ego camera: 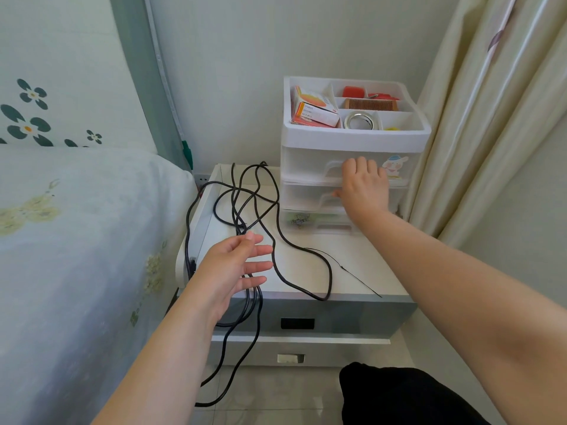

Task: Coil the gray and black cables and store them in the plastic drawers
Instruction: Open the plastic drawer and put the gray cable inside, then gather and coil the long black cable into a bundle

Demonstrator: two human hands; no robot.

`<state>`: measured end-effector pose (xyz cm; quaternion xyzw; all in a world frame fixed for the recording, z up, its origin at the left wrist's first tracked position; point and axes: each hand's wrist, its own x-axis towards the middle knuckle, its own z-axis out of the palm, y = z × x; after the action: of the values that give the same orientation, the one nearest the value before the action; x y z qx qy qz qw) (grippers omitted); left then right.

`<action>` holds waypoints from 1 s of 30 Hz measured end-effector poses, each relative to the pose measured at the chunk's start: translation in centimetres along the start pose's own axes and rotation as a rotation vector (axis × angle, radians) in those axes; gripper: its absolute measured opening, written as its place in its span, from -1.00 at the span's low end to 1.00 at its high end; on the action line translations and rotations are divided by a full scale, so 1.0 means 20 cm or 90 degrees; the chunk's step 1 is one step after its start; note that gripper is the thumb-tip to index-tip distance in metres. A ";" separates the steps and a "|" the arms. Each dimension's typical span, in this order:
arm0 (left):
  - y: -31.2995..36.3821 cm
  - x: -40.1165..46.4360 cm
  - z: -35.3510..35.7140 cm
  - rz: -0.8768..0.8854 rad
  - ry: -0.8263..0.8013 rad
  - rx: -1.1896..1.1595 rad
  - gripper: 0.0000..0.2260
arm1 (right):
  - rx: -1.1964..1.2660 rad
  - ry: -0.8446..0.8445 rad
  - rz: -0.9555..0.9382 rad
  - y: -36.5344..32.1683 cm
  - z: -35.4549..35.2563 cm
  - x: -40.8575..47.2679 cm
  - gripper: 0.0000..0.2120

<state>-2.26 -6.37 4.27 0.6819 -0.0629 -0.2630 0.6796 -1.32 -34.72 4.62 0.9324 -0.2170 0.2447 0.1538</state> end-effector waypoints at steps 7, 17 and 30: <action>0.00 0.01 -0.03 0.008 0.031 0.033 -0.80 | -0.004 -0.060 0.002 -0.01 0.03 -0.05 -0.86; -0.06 0.08 -0.26 0.106 0.198 0.389 -0.89 | 0.407 -0.386 -0.119 -0.60 -0.18 -0.46 -0.58; -0.14 0.12 -0.43 -0.096 0.165 0.323 -0.46 | 0.761 -0.571 0.384 -0.97 -0.10 -0.40 -0.41</action>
<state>2.85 0.53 0.34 0.8607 0.0118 -0.1991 0.4684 0.89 -14.69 -1.50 0.7678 -0.3331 -0.0475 -0.5453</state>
